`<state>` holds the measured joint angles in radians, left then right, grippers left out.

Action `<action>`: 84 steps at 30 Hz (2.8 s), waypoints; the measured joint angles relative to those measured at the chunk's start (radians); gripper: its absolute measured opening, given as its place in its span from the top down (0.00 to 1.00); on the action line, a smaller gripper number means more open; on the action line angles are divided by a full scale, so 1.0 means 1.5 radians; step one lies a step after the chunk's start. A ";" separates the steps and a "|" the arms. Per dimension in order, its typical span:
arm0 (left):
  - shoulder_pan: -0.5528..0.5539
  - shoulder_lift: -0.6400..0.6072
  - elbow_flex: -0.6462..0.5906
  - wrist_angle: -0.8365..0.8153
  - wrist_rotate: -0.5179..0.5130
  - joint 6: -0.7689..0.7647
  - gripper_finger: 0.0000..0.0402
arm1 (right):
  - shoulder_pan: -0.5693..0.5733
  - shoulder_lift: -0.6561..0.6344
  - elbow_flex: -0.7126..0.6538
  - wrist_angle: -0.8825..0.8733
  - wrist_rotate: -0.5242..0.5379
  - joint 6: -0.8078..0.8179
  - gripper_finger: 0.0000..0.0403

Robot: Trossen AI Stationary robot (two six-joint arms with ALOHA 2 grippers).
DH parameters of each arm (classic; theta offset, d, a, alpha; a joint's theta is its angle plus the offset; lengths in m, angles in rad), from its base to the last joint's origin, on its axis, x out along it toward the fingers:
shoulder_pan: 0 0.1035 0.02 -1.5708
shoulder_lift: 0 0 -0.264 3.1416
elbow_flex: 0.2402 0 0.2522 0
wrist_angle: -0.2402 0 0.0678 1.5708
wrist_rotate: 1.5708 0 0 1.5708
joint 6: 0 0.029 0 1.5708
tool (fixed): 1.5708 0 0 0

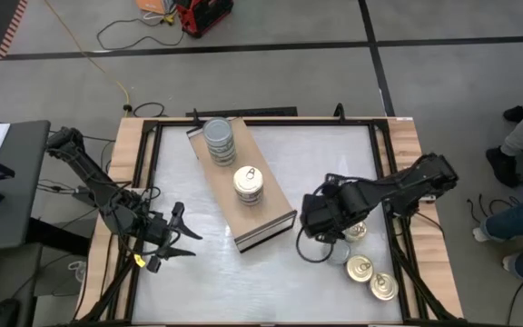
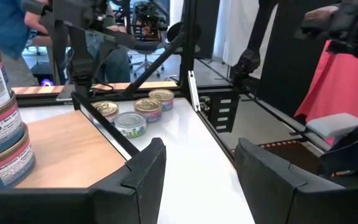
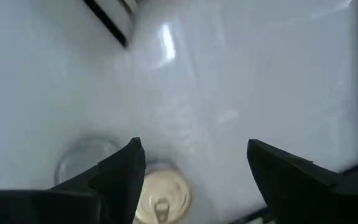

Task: Stack canned seafood by type on shelf
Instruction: Stack the blue tuna can on top of the other blue tuna can on the shelf

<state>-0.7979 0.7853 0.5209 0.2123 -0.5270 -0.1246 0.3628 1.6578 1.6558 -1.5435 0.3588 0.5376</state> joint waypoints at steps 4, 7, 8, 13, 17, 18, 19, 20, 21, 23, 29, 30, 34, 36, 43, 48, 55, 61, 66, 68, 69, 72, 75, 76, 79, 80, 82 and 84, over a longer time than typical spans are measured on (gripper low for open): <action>0.000 0.000 0.000 -0.006 -0.004 0.006 0.55 | -0.018 -0.075 -0.135 0.053 -0.047 0.054 0.25; 0.000 0.000 0.000 -0.010 -0.018 0.010 0.55 | -0.040 -0.129 -0.251 0.129 -0.102 0.073 0.28; 0.000 0.000 0.000 -0.010 -0.022 0.016 0.55 | -0.048 -0.142 -0.288 0.147 -0.116 0.073 0.29; 0.000 0.000 0.000 -0.010 -0.058 0.035 0.55 | -0.089 -0.162 -0.418 0.214 -0.181 0.049 0.30; 0.000 0.000 0.000 -0.009 -0.076 0.035 0.55 | -0.115 -0.138 -0.443 0.207 -0.214 0.002 0.30; 0.000 0.000 0.000 -0.009 -0.077 0.035 0.55 | -0.122 -0.130 -0.443 0.204 -0.222 -0.013 0.30; 0.000 0.000 0.000 -0.009 -0.077 0.035 0.55 | -0.128 -0.123 -0.443 0.199 -0.224 -0.026 0.30; 0.000 0.000 0.000 -0.009 -0.077 0.035 0.55 | -0.136 -0.117 -0.442 0.193 -0.225 -0.039 0.30; 0.000 0.000 0.000 -0.009 -0.077 0.034 0.55 | -0.143 -0.111 -0.442 0.184 -0.225 -0.052 0.30; 0.000 0.000 0.000 -0.009 -0.078 0.034 0.55 | -0.158 -0.101 -0.442 0.177 -0.225 -0.071 0.30; 0.000 0.000 0.000 -0.010 -0.077 0.022 0.55 | -0.187 -0.087 -0.447 0.182 -0.227 -0.111 0.30; 0.000 0.000 0.000 -0.011 -0.076 0.022 0.55 | -0.187 -0.088 -0.451 0.188 -0.230 -0.118 0.30; 0.000 0.000 0.000 -0.015 -0.065 0.020 0.55 | -0.191 -0.088 -0.471 0.190 -0.248 -0.135 0.31; 0.000 0.000 0.000 -0.015 -0.060 0.020 0.55 | -0.192 -0.088 -0.484 0.204 -0.265 -0.142 0.32; 0.000 0.000 0.000 -0.015 -0.057 0.020 0.55 | -0.203 -0.089 -0.517 0.236 -0.269 -0.159 0.46; 0.000 0.000 0.000 -0.015 -0.057 0.020 0.55 | -0.229 -0.090 -0.530 0.265 -0.284 -0.192 0.66; 0.000 0.000 0.000 -0.015 -0.057 0.022 0.55 | -0.283 -0.085 -0.543 0.314 -0.272 -0.223 0.95; 0.000 0.000 0.000 -0.016 -0.057 0.022 0.55 | -0.336 -0.086 -0.531 0.282 -0.216 -0.210 0.90; 0.000 0.000 0.000 -0.016 -0.057 0.023 0.55 | -0.358 -0.124 -0.465 0.206 -0.121 -0.201 0.83; 0.000 0.000 0.000 -0.022 -0.057 0.023 0.55 | -0.354 -0.146 -0.424 0.170 -0.090 -0.184 0.83; 0.000 0.000 0.000 -0.026 -0.057 0.023 0.55 | -0.349 -0.160 -0.401 0.156 -0.077 -0.165 0.82; 0.000 0.000 0.000 -0.029 -0.072 0.030 0.55 | -0.321 -0.198 -0.359 0.149 -0.064 -0.104 0.82; 0.000 0.000 0.000 -0.028 -0.092 0.046 0.55 | -0.276 -0.237 -0.354 0.178 -0.072 -0.084 0.77; 0.000 0.000 0.000 -0.027 -0.100 0.051 0.55 | -0.262 -0.246 -0.357 0.191 -0.074 -0.074 0.74; 0.000 0.000 0.000 -0.026 -0.115 0.065 0.55 | -0.225 -0.261 -0.365 0.238 -0.082 -0.031 0.60; 0.000 0.000 0.000 -0.026 -0.118 0.067 0.55 | -0.215 -0.261 -0.366 0.248 -0.082 -0.012 0.54; 0.000 0.000 0.000 -0.026 -0.119 0.068 0.55 | -0.200 -0.255 -0.367 0.254 -0.083 0.025 0.42; 0.000 0.000 0.000 -0.026 -0.118 0.066 0.55 | -0.189 -0.239 -0.367 0.251 -0.082 0.052 0.30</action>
<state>-0.7979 0.7853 0.5205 0.1734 -0.7044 -0.0249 0.0800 1.2994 1.1049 -1.1665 0.2351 0.6159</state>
